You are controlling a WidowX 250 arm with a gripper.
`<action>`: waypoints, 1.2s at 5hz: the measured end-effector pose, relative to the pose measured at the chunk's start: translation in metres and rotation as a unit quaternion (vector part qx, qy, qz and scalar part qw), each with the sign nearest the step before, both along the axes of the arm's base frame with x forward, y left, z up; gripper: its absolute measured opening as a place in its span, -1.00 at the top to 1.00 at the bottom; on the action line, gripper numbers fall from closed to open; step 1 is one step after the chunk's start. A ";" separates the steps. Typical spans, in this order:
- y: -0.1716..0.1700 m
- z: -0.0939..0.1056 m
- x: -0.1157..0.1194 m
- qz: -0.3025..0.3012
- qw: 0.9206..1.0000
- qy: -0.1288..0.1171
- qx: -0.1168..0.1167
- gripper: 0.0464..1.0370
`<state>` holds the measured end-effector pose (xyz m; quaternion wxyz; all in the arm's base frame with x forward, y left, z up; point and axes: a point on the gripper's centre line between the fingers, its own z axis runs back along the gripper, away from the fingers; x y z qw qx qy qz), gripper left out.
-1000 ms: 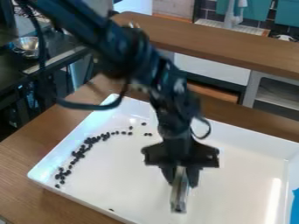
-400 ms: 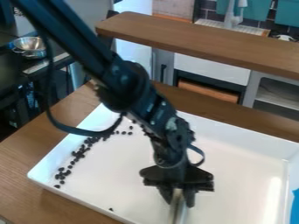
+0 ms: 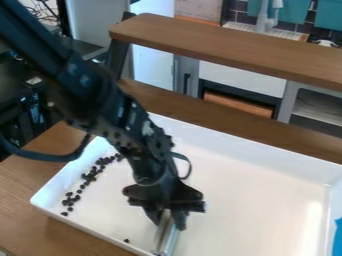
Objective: Sweep into pile
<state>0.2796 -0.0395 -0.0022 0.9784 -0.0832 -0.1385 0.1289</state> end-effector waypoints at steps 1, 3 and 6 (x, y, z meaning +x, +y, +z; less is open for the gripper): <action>0.019 0.002 -0.002 -0.004 1.000 -0.003 0.003 0.33; 0.053 -0.003 -0.002 -0.022 0.998 -0.023 0.053 0.33; 0.084 0.018 0.019 0.019 0.999 -0.006 0.028 0.33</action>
